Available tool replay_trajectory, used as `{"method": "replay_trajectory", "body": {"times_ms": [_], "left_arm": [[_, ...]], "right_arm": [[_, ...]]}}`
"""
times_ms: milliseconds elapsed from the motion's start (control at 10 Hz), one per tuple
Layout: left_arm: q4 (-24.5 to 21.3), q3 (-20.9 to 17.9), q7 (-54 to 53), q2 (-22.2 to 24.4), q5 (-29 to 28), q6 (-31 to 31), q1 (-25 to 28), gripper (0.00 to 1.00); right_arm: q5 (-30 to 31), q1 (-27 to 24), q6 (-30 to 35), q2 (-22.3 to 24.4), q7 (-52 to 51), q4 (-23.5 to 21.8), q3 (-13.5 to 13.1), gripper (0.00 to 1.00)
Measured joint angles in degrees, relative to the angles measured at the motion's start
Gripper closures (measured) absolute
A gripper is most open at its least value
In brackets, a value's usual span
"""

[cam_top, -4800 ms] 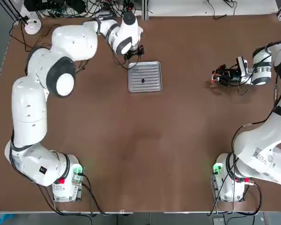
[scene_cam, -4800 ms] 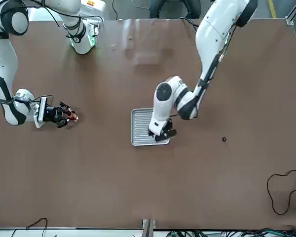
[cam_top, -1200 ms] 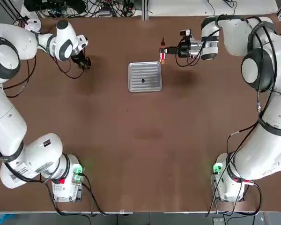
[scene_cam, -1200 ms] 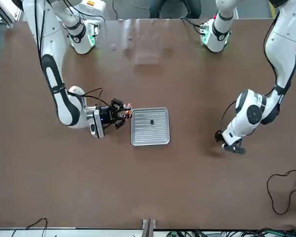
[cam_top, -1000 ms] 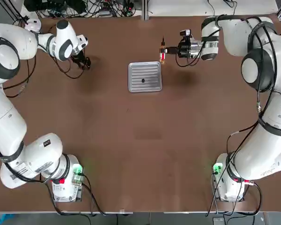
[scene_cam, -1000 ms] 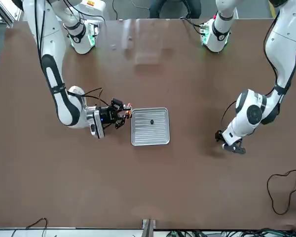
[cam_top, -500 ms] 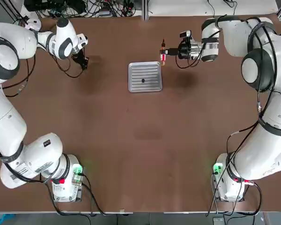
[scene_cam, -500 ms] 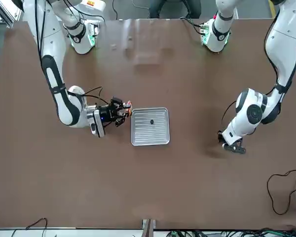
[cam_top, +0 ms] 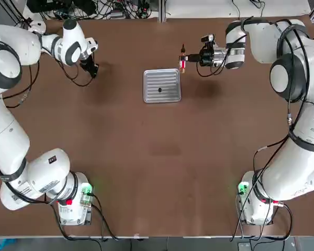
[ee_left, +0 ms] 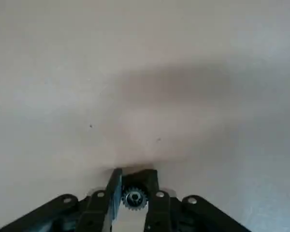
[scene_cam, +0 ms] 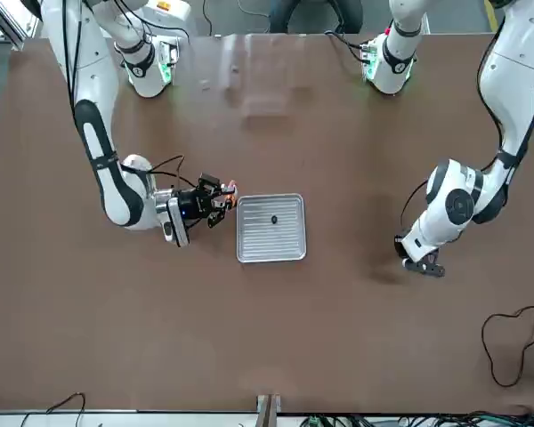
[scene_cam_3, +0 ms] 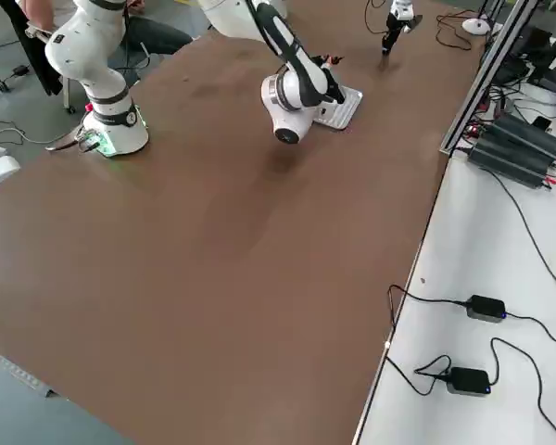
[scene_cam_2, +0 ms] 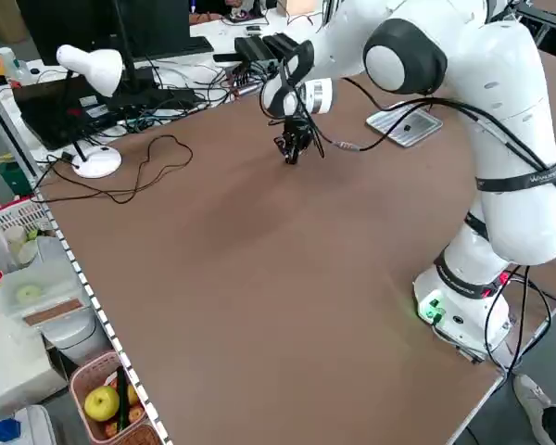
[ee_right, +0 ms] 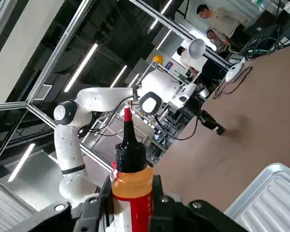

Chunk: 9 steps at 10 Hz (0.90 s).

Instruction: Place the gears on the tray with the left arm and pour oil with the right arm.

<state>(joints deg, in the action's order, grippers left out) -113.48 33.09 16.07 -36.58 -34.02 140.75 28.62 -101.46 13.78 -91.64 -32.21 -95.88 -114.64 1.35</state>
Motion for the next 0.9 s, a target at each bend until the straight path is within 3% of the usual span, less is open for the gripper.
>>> {"method": "replay_trajectory", "body": {"times_ms": [500,900], "left_arm": [[6.4,12.4,15.6,0.3,0.0,-12.2,-1.2,0.74],[12.7,13.9,30.7,-0.8,7.2,-13.7,-13.4,0.74]], "right_arm": [[-0.1,-0.4,0.1,0.0,0.0,0.0,-0.1,0.67],[-0.1,-2.3,2.5,0.0,3.0,0.0,-0.3,0.67]]}}
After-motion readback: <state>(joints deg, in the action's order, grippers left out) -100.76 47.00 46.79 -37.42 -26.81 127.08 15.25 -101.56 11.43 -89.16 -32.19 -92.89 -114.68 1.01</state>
